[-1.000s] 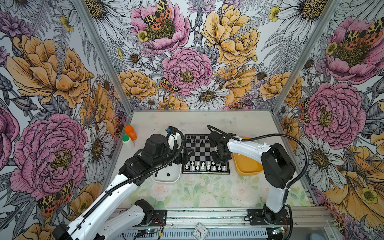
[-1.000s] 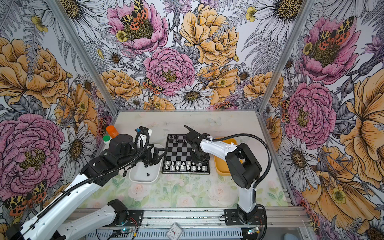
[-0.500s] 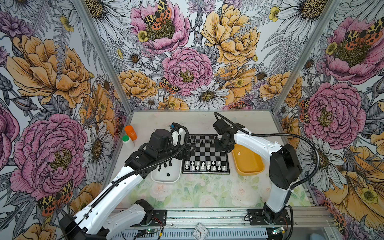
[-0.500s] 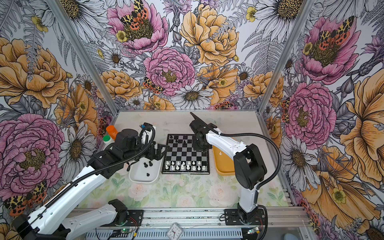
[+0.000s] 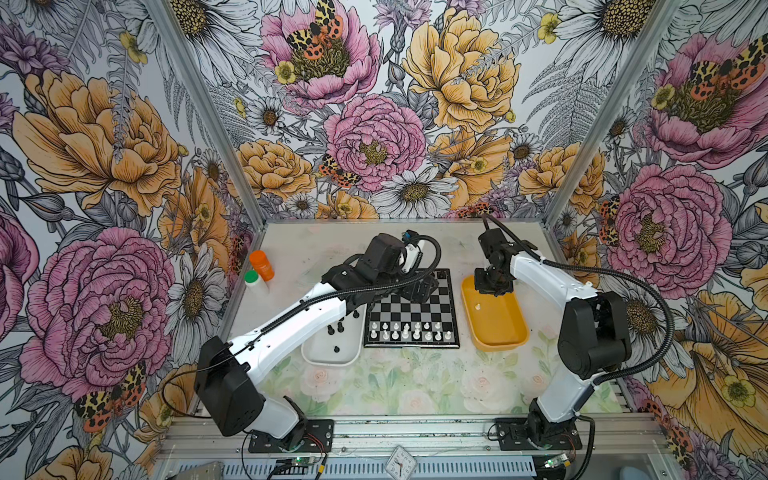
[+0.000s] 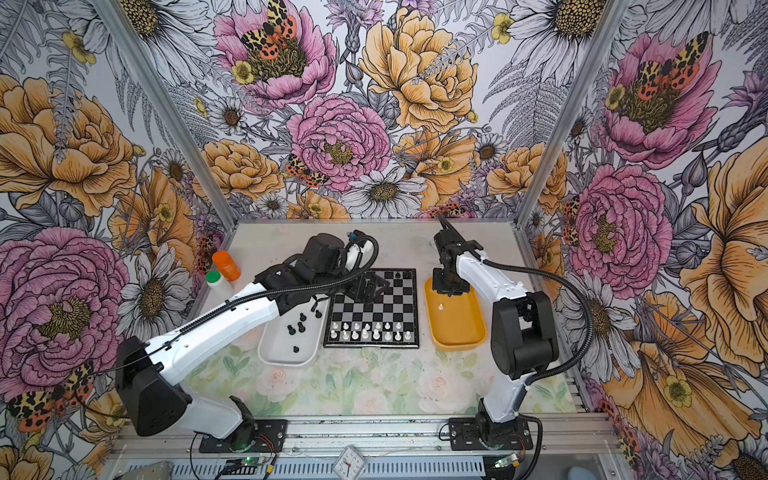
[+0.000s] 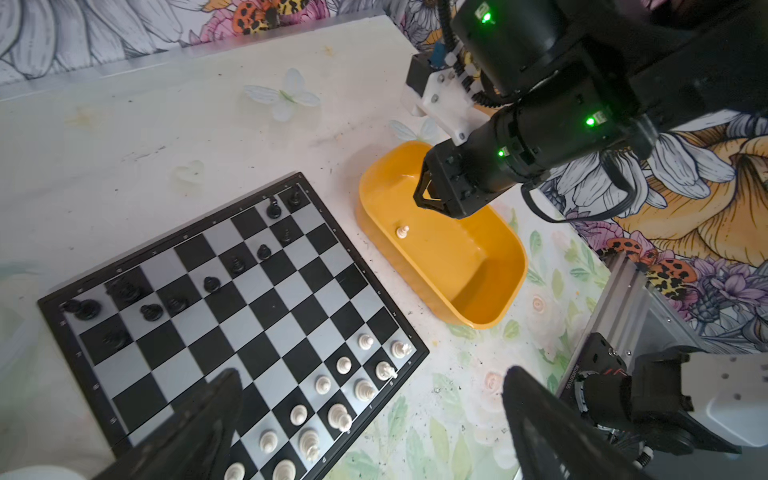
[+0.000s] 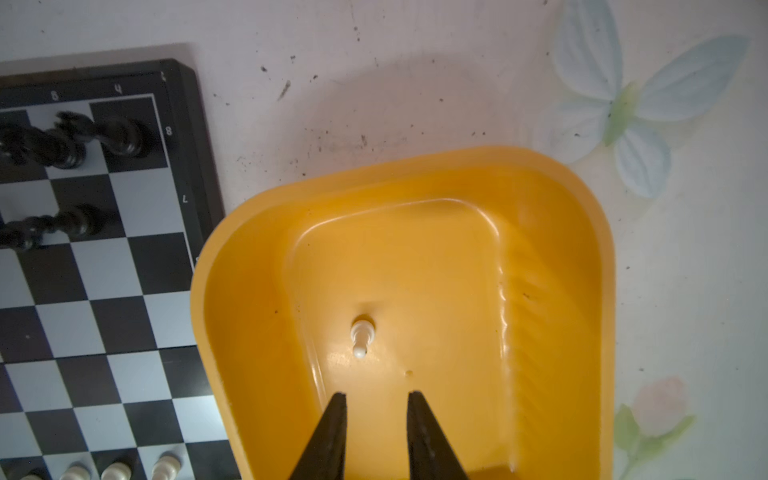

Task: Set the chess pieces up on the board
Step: 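Swing the right gripper back over the yellow tray while the left arm rises, then lower the right gripper onto the last white pawn in the yellow tray and close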

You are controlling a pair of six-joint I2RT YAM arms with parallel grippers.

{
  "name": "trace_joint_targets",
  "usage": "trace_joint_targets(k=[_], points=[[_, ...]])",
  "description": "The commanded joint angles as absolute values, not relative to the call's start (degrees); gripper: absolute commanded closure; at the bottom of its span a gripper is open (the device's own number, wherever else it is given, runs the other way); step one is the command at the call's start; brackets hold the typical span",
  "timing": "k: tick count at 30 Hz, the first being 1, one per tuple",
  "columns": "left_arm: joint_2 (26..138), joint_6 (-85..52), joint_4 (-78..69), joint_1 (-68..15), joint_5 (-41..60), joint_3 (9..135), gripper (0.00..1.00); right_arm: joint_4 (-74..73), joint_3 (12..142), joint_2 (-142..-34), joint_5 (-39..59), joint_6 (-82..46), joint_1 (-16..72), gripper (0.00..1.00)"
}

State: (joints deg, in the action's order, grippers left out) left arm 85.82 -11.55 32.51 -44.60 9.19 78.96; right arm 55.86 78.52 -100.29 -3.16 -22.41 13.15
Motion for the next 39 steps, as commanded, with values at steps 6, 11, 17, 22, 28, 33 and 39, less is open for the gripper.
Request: trace_joint_targets(k=[6, 11, 17, 22, 28, 33, 39], points=[[87.61, -9.41, 30.67, -44.44, 11.03, 83.54, 0.01, 52.61, 76.58, -98.6, -1.07, -20.83, 13.09, 0.72], [86.75, -9.67, 30.78, -43.73, 10.71, 82.66, 0.01, 51.18, 74.91, -99.68, -0.01, -21.01, 12.92, 0.72], [84.15, -10.26, 30.85, -42.46, 10.18, 80.26, 0.01, 49.52, 73.1, -101.48, 0.39, -20.83, 12.92, 0.73], [82.43, -10.8, 30.85, -41.36, 10.13, 78.72, 0.01, 48.36, 71.9, -102.81, 0.63, -20.7, 12.74, 0.73], [81.31, -11.07, 30.98, -40.6, 10.12, 77.7, 0.01, 47.81, 71.89, -103.75, 0.87, -20.57, 12.52, 0.73], [81.07, -11.07, 31.16, -40.28, 10.27, 77.52, 0.01, 47.47, 71.81, -104.65, 0.87, -20.5, 12.33, 0.74], [80.86, -10.99, 31.47, -39.87, 10.33, 77.43, 0.01, 47.11, 71.65, -105.53, 0.88, -20.44, 12.18, 0.75]])
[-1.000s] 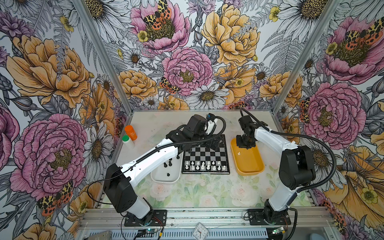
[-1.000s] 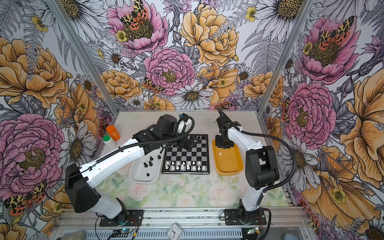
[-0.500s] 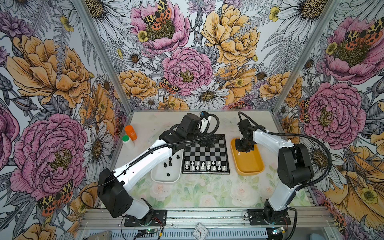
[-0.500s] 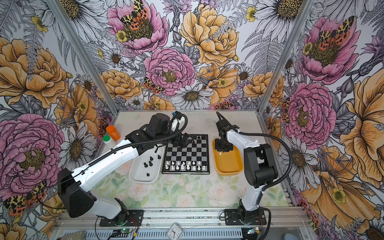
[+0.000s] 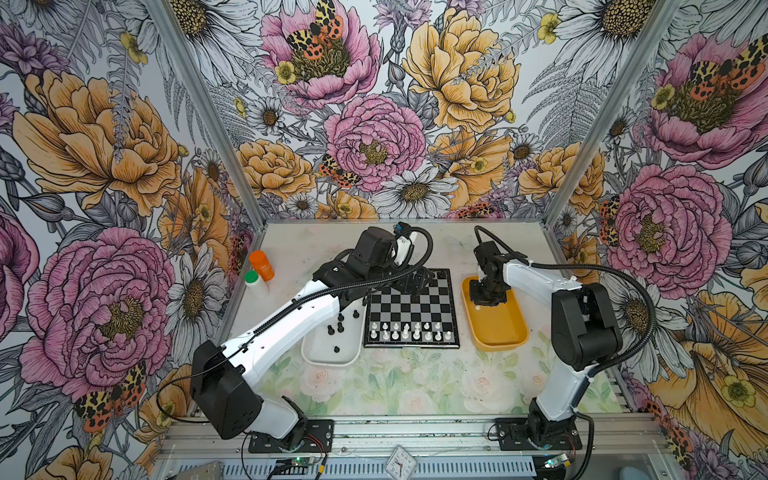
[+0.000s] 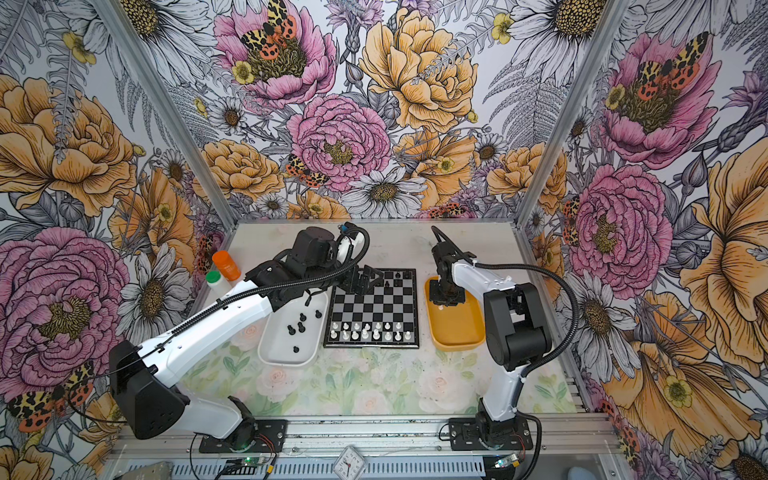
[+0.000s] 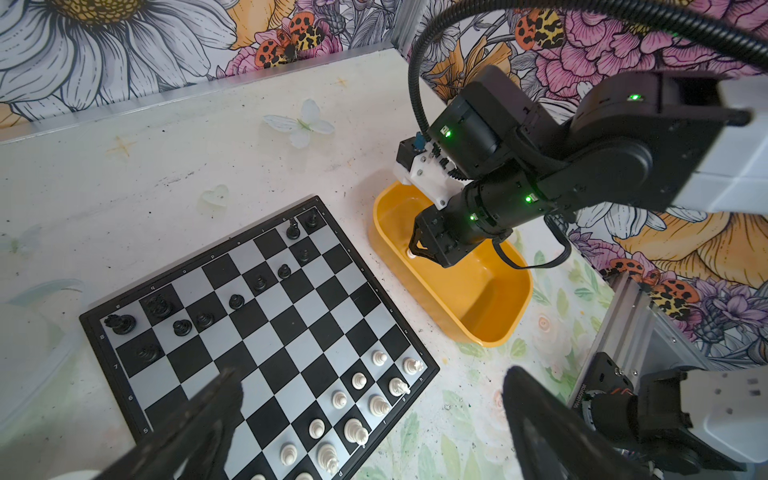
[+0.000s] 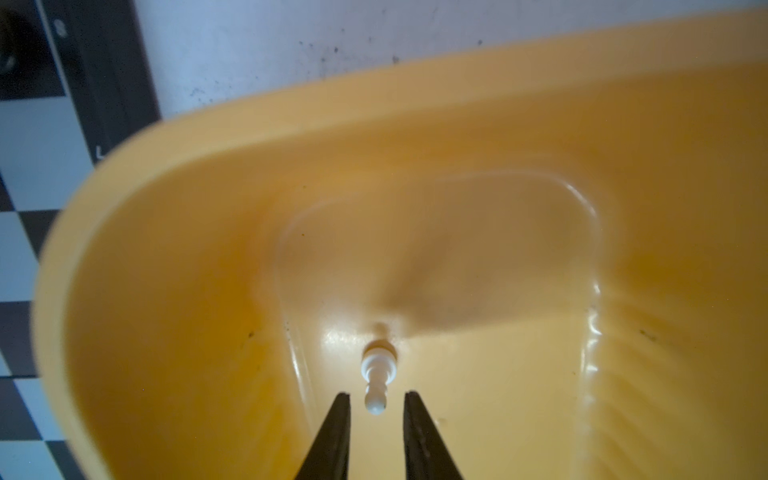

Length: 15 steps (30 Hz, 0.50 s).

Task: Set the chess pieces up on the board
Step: 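Lower the right gripper onto the last white pawn in the yellow tray and close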

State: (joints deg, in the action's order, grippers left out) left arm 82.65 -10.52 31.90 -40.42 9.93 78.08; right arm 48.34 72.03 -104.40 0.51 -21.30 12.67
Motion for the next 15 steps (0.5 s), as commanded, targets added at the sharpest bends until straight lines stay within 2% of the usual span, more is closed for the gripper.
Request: trace_joint_targets(k=[1, 15], points=[[80.77, -10.98, 31.56, -39.84, 10.44, 77.43, 0.01, 47.04, 71.55, -105.56, 0.92, -20.45, 12.13, 0.75], [80.4, -10.88, 31.9, -38.95, 10.82, 77.56, 0.01, 46.52, 72.16, -107.21, 1.55, -20.22, 11.75, 0.75]])
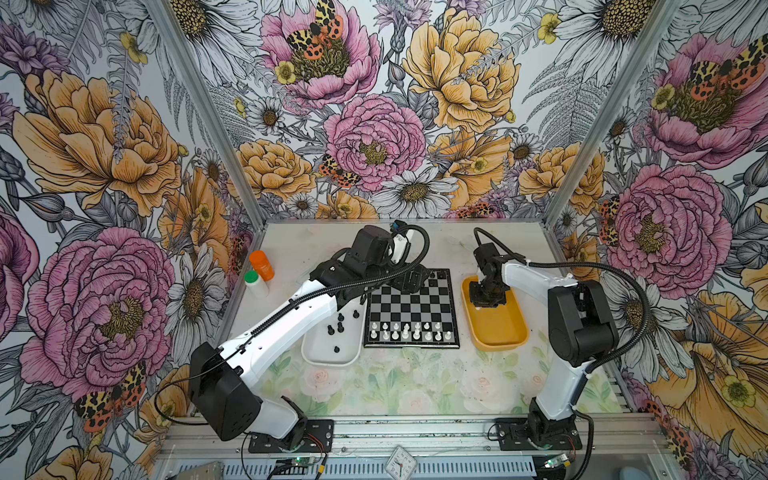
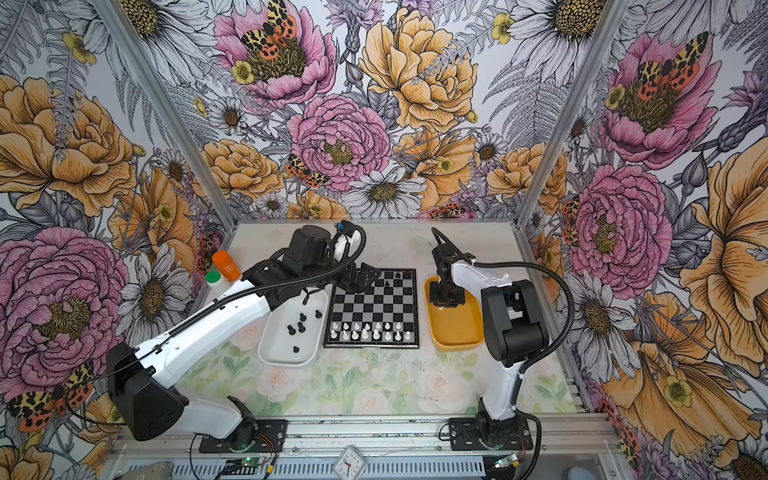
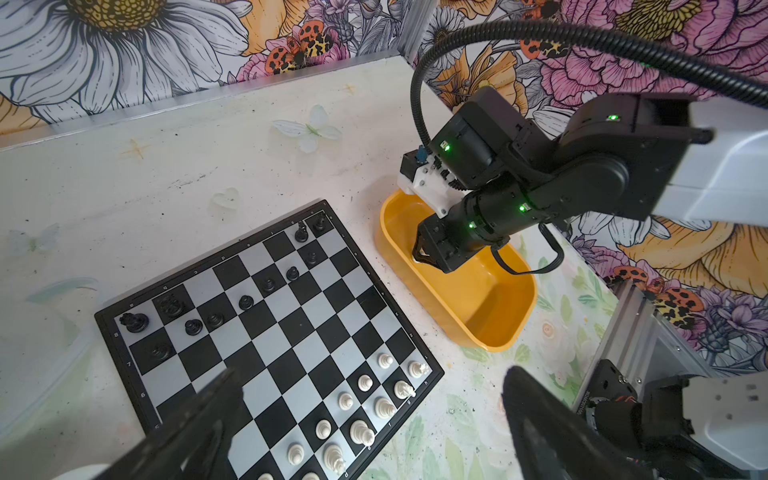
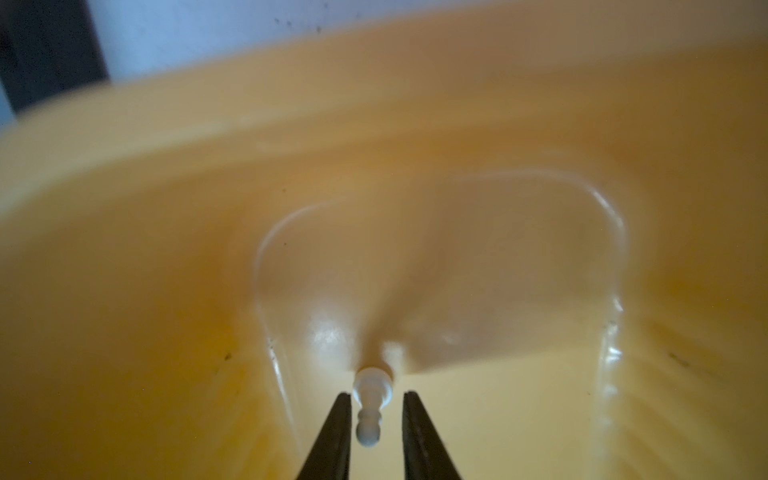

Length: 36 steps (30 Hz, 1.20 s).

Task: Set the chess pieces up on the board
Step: 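Lower the right gripper onto the last white pawn in the yellow tray and close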

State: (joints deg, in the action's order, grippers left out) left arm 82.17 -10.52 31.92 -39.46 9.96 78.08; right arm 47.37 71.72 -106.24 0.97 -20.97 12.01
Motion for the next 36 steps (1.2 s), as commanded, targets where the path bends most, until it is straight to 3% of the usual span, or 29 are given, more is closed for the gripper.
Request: trace_joint_targets(k=[1, 36], points=[[80.37, -10.89, 31.9, -38.96, 10.77, 77.56, 0.01, 46.46, 72.16, -107.3, 1.45, -20.17, 11.77, 0.76], [78.94, -10.78, 31.86, -37.89, 10.28, 75.84, 0.01, 47.11, 73.64, -107.3, 1.01, -20.23, 11.78, 0.89]])
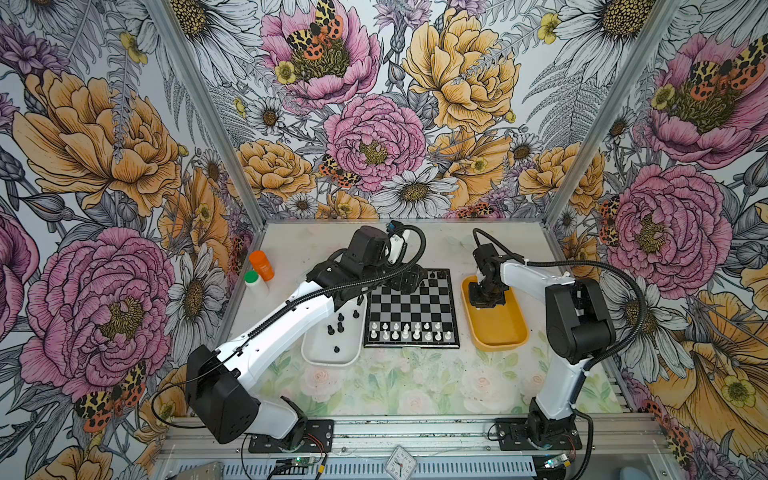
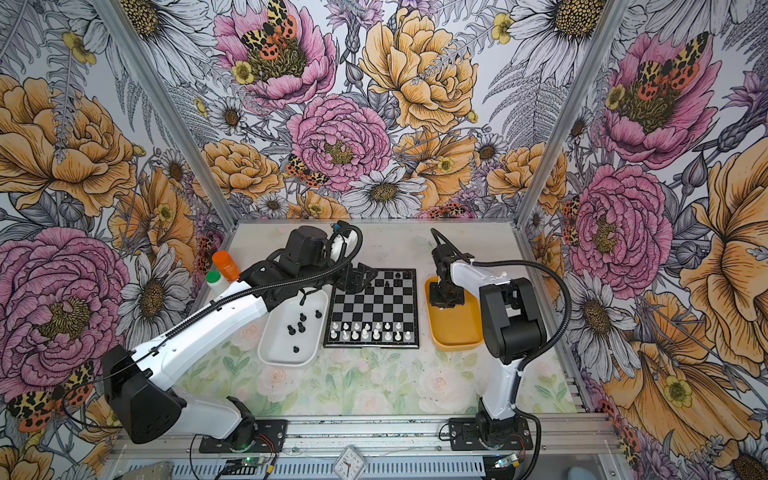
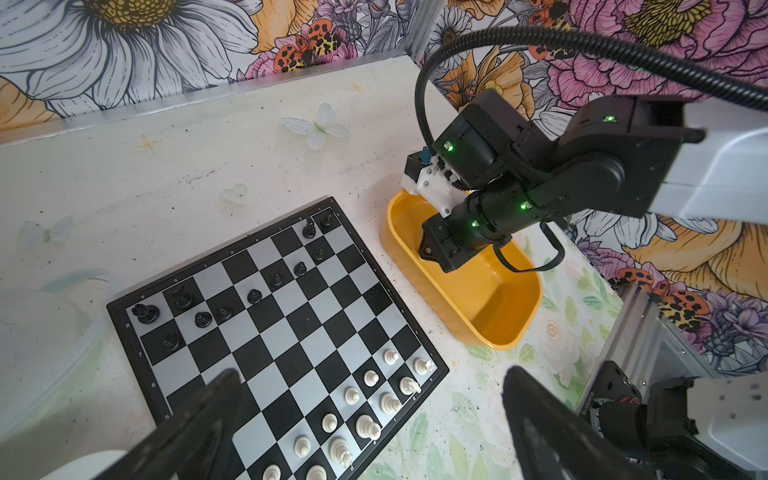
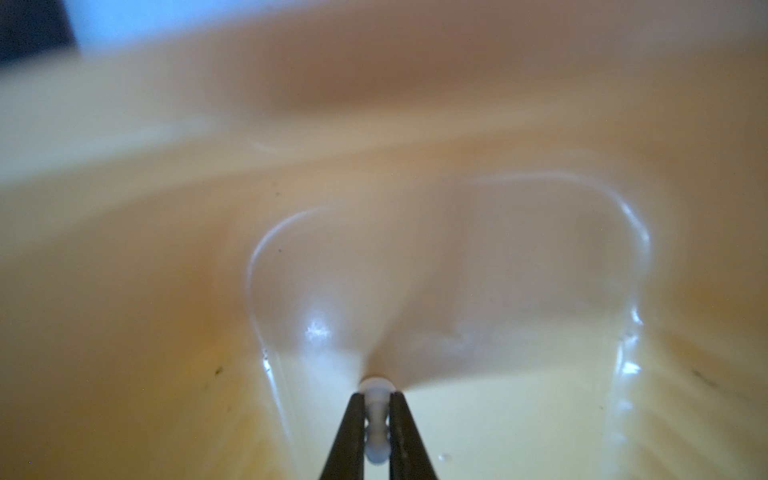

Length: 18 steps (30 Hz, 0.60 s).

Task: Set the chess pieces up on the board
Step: 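Lower the right gripper onto the last white pawn in the yellow tray and close, then lift the white pawn and carry it toward the board with the right gripper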

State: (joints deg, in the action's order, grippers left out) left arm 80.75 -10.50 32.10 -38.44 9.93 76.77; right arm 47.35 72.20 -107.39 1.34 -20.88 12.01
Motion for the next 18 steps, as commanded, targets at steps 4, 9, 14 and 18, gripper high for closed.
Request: trace_joint_targets(k=[4, 9, 14, 18], points=[[78.23, -10.73, 31.82, -37.67, 10.3, 75.04, 0.01, 48.09, 73.89, -106.66, 0.47, -20.28, 12.04, 0.9], [77.07, -10.46, 31.64, -37.31, 10.07, 73.87, 0.01, 50.01, 74.66, -105.07, -0.29, -20.4, 12.71, 0.91], [75.17, -10.55, 31.04, -36.66, 9.49, 71.63, 0.01, 52.13, 75.94, -103.07, -1.62, -20.53, 13.83, 0.92], [73.39, -10.63, 30.94, -35.99, 9.71, 69.88, 0.01, 53.97, 77.15, -101.84, -2.04, -20.93, 14.82, 0.92]])
